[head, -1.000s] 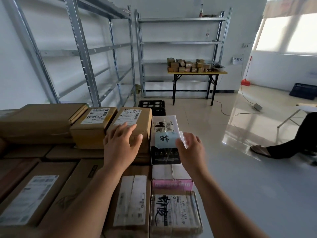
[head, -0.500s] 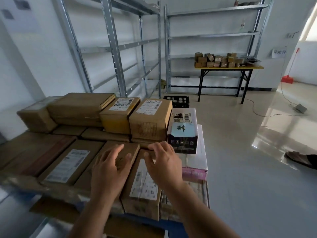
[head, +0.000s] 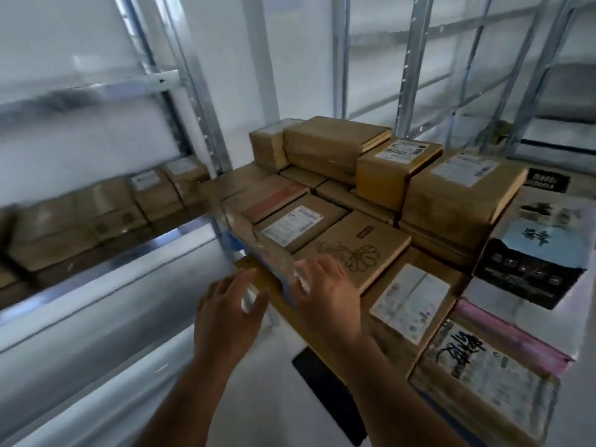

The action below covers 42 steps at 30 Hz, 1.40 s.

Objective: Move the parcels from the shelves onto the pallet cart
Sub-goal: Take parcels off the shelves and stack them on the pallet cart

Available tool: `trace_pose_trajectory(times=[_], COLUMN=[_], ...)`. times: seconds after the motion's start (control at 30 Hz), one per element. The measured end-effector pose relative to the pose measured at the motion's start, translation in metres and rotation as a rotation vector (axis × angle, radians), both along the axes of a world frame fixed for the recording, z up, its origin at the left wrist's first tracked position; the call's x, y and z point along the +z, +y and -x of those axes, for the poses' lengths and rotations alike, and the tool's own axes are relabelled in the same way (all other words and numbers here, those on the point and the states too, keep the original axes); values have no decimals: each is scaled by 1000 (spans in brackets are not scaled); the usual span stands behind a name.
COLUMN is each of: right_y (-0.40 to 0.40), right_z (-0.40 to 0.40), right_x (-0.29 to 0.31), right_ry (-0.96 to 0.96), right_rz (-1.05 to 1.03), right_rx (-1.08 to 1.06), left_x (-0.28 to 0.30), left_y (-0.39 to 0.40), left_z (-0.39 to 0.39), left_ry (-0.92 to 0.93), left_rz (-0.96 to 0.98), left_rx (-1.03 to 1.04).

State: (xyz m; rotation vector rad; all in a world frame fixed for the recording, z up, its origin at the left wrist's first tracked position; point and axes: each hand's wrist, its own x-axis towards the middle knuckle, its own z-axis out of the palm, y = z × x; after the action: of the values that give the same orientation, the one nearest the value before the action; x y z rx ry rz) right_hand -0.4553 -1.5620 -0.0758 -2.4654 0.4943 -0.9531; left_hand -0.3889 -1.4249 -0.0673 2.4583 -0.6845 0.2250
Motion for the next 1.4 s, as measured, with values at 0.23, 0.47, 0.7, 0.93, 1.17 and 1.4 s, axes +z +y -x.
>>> trace_pose_trajectory(times=[0.23, 0.47, 0.7, 0.93, 1.17, 1.4], right_y=[69, 156, 264, 375, 452, 491], right_z=[-37, -80, -127, -168, -200, -258], right_x=[1, 3, 6, -1, -5, -29], right_ry=[42, 243, 225, 206, 165, 220], right_rz=[92, 132, 184, 205, 236, 237], right_rx=[197, 387, 539, 654, 732, 799], left_x=[-7, -11, -22, -29, -37, -61], left_y=[83, 187, 292, 396, 470, 516], left_z=[-17, -37, -60, -76, -85, -120], left_ry=[-60, -39, 28, 18, 8, 45], left_rz=[-124, -80, -16, 33, 46, 51], left_rx=[204, 327, 449, 587, 744, 818])
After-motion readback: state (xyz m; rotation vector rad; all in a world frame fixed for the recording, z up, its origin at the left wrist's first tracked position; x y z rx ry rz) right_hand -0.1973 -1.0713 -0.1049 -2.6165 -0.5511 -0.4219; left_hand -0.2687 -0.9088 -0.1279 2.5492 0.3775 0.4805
